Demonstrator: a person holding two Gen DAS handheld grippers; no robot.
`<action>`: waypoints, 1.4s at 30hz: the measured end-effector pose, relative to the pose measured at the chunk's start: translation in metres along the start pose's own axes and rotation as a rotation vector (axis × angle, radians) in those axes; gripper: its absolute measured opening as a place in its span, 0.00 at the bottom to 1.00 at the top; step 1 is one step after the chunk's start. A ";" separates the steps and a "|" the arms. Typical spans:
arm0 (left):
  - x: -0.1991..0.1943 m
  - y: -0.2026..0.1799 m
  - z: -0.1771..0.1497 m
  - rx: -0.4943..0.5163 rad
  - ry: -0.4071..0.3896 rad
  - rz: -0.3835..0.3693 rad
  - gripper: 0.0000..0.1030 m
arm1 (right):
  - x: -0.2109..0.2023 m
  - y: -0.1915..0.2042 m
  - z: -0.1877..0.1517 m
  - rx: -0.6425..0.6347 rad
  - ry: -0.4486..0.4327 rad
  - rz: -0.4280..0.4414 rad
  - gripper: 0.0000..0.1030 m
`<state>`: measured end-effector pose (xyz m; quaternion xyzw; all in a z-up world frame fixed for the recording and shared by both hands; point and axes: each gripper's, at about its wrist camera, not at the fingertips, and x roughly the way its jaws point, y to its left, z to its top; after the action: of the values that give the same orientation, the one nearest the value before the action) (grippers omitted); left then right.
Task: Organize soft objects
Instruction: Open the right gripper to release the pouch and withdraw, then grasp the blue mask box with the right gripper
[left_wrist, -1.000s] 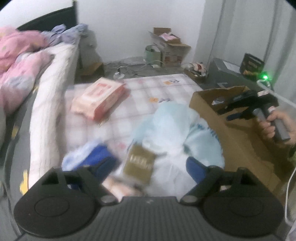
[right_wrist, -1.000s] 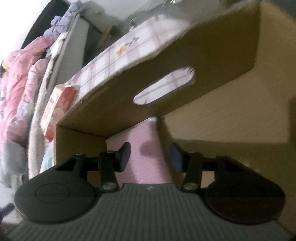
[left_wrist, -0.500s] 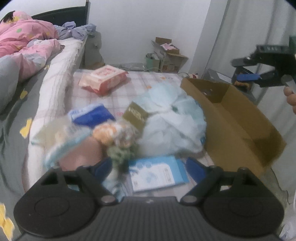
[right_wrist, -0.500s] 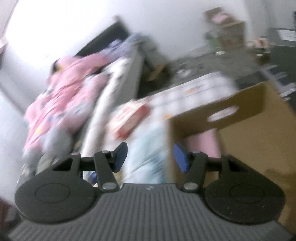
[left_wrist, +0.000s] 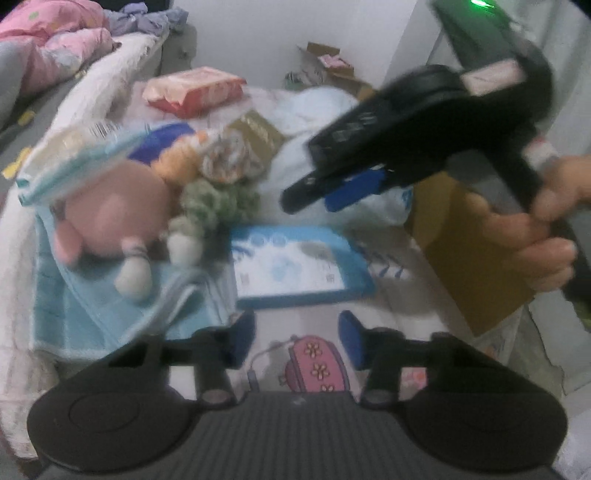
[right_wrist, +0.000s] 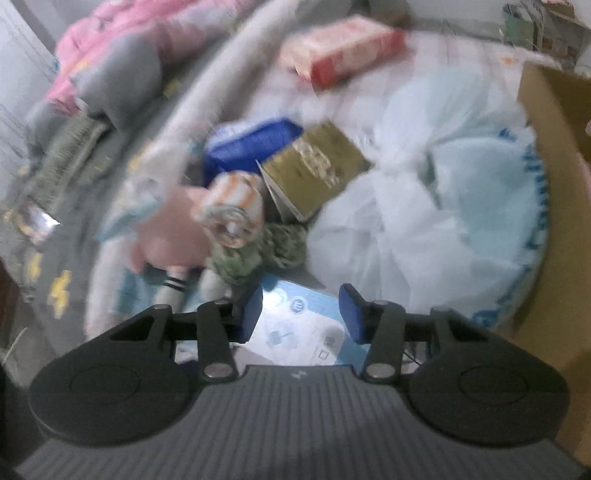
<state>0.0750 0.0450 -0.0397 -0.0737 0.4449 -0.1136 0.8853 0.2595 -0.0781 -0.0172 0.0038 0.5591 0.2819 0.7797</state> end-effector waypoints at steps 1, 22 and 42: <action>0.002 0.000 -0.002 0.000 0.007 -0.006 0.43 | 0.010 0.001 0.001 -0.001 0.014 -0.013 0.42; 0.002 0.026 -0.017 -0.052 0.070 -0.085 0.35 | 0.046 -0.021 -0.022 0.125 0.140 -0.055 0.43; 0.011 0.013 -0.016 0.033 0.149 -0.084 0.54 | 0.027 -0.028 -0.063 0.260 0.191 0.083 0.45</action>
<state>0.0702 0.0543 -0.0609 -0.0690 0.5039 -0.1633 0.8454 0.2220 -0.1093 -0.0730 0.1012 0.6616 0.2384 0.7037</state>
